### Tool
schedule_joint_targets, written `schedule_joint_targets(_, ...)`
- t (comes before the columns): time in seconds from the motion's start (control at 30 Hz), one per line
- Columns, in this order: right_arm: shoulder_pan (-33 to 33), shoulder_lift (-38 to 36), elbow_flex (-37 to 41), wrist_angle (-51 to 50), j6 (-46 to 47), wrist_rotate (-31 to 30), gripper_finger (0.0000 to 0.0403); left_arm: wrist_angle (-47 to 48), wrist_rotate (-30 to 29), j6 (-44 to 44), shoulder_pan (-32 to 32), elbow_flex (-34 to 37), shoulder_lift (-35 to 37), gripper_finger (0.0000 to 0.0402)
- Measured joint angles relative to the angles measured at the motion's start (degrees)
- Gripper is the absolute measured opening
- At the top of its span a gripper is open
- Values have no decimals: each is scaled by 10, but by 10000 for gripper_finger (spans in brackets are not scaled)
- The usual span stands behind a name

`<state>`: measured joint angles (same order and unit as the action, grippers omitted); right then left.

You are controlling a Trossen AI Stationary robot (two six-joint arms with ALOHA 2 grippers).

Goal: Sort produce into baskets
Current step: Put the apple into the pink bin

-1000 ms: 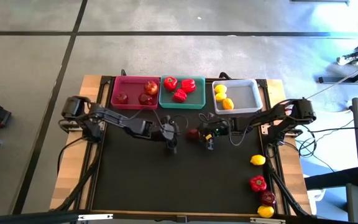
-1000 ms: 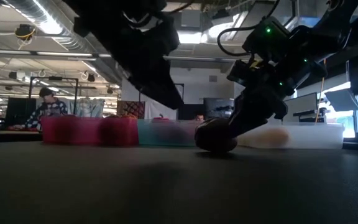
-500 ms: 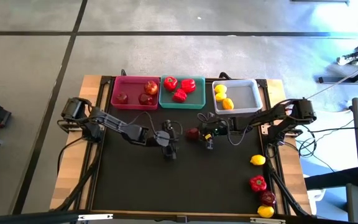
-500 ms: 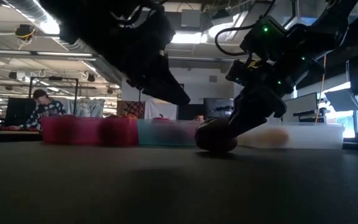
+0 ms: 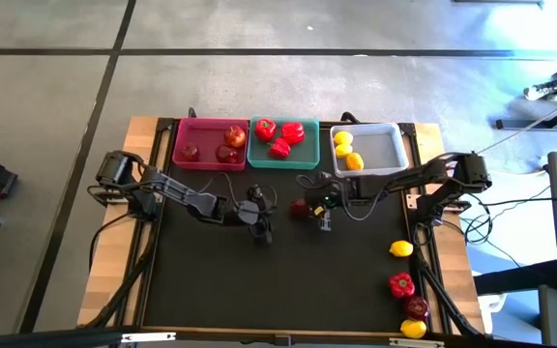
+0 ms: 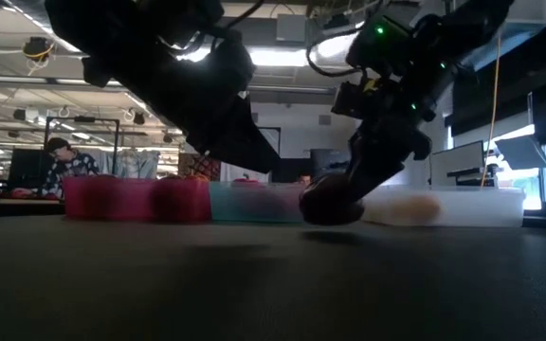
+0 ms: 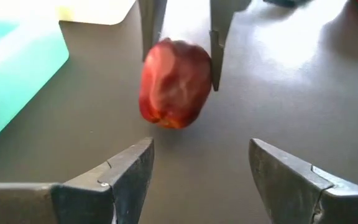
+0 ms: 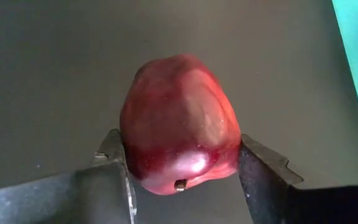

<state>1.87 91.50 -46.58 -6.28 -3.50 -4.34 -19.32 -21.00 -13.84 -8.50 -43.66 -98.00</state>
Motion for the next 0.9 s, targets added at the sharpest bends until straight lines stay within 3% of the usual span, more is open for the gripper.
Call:
schedule_joint_targets(0.27, 0, 0, -85, -144, 0, 25, 161, -13, 0, 0, 2, 0, 0, 257)
schedule_joint_targets(0.43, 0, 0, -127, -223, 33, 53, 161, -87, 0, -44, -6, -7, 0, 257)
schedule_joint_targets(0.7, -5, 0, -136, -256, 57, 77, 161, -105, -9, -33, -2, -9, -16, 257)
schedule_joint_targets(0.83, -19, 0, -139, -255, 38, 77, 161, -95, -9, -72, -13, -34, -24, 257)
schedule_joint_targets(0.9, -28, 0, -144, -254, 23, 75, 161, -95, -7, -42, -21, -52, -22, 257)
